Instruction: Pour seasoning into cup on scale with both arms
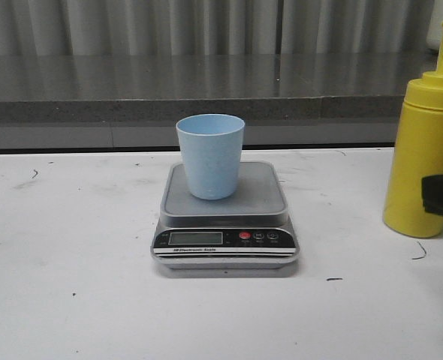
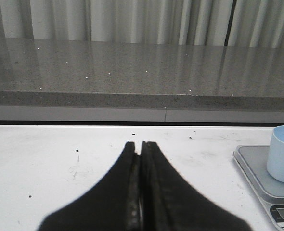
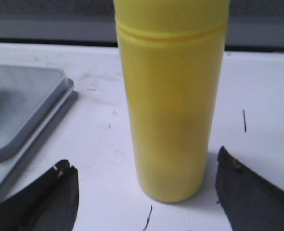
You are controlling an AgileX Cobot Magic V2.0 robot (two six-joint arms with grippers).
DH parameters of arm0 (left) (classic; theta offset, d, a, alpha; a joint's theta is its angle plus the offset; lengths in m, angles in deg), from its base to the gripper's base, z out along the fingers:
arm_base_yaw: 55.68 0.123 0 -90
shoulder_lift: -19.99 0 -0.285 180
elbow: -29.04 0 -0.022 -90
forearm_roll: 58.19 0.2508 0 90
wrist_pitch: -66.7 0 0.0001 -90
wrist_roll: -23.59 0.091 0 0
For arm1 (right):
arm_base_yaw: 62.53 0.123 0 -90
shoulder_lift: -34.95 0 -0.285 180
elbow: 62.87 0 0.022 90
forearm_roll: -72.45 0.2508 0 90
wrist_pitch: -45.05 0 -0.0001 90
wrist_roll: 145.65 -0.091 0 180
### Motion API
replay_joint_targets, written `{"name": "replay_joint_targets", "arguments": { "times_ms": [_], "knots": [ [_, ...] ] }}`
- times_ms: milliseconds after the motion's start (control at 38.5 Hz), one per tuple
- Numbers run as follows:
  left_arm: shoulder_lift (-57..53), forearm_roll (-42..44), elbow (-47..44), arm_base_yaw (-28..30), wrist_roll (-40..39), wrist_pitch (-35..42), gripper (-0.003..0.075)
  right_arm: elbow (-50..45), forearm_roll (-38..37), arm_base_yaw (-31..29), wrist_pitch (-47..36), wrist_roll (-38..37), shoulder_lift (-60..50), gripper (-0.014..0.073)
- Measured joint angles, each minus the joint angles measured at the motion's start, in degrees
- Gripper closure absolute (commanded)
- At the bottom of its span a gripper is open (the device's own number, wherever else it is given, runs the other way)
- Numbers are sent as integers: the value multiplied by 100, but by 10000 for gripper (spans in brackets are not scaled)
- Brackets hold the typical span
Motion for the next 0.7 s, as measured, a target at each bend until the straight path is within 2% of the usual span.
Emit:
{"name": "replay_joint_targets", "arguments": {
  "times_ms": [52,130,259,337,441,623,700],
  "knots": [
    [0,0,0,0,0,0,740,-42,0,0,0,0,-320,36],
    [0,0,0,0,0,0,740,-80,-14,0,0,-32,-843,143],
    [0,0,0,0,0,0,740,-100,-18,0,92,-247,-1856,512],
    [0,0,0,0,0,0,740,-104,-28,0,524,-282,-2620,640],
    [0,0,0,0,0,0,740,0,-78,0,1685,-340,-3622,690],
    [0,0,0,0,0,0,740,1011,-89,0,4860,-753,-5152,690],
    [0,0,0,0,0,0,740,1294,-89,0,5841,-762,-5578,690]
  ]
}}
